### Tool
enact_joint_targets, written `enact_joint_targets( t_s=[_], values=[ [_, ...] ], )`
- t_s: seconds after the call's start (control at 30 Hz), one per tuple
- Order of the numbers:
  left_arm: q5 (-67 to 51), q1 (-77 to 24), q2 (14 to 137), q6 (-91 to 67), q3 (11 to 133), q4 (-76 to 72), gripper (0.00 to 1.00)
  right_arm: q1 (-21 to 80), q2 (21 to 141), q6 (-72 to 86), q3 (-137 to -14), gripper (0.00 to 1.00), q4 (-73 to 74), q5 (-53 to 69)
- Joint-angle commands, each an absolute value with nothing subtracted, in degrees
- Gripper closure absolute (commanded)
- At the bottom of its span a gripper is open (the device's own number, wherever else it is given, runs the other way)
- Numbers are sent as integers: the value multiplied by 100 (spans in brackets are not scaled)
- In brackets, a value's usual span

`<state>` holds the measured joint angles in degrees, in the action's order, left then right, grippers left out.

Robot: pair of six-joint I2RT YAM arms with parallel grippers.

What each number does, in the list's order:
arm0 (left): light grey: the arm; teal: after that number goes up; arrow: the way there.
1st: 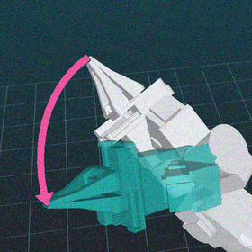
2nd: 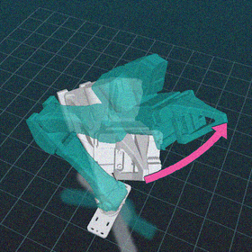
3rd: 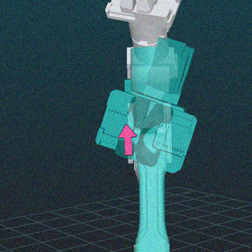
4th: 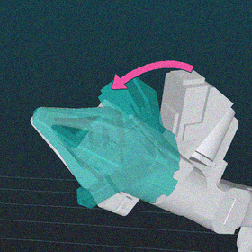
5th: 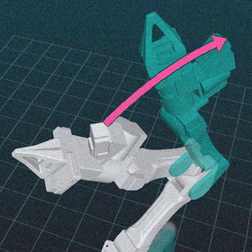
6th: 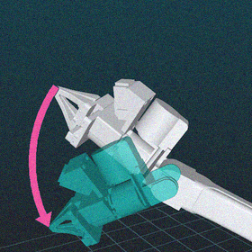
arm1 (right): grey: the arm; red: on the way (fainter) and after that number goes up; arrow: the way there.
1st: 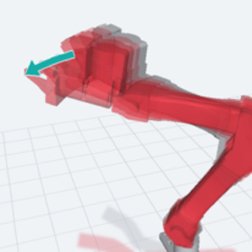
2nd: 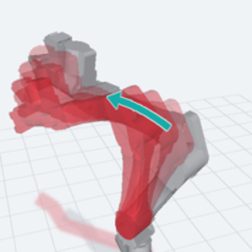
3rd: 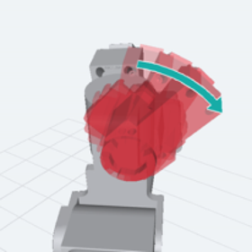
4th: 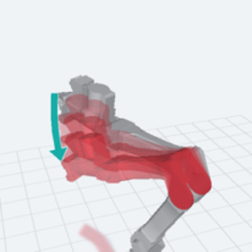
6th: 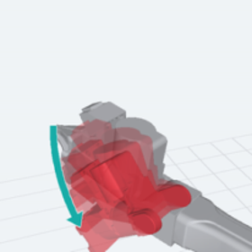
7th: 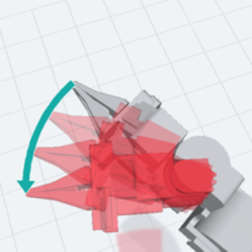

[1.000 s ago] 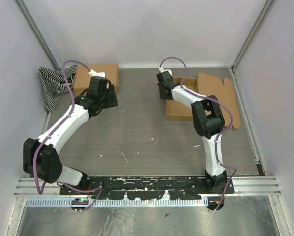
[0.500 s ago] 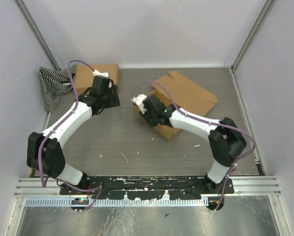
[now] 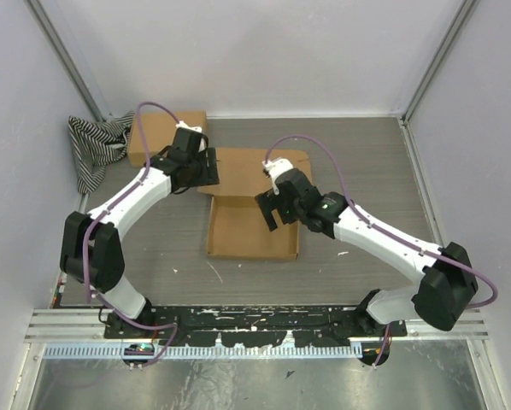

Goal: Fold the paper box

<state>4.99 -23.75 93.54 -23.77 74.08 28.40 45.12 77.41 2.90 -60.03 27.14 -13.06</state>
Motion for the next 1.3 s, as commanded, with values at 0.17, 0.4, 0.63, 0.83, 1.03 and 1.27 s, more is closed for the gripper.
enact_joint_targets(
  t_s=[0.17, 0.4, 0.63, 0.83, 1.03, 1.27],
  values=[
    [1450, -2600, 8968, -2559, 6860, 2970, 25, 2821, 7631, 2282, -5752, 0, 2187, -968],
    [1166, -1779, 9509, -2820, 7139, 2799, 25, 1383, 8715, 2190, -6531, 0, 1569, 160],
    [254, -1503, 10426, -2717, 7875, 2709, 28, 604, 10510, 2122, -7614, 15, 1492, 1861],
    [-131, -1454, 10777, -2760, 7963, 2304, 29, 536, 11223, 1979, -8098, 22, 1557, 2417],
    [-344, -1424, 11287, -2755, 8412, 2457, 30, 531, 11535, 1943, -8420, 27, 1606, 2797],
    [-657, -1423, 11537, -2842, 8738, 2401, 34, 532, 11808, 1791, -8797, 43, 1951, 2934]
  ],
)
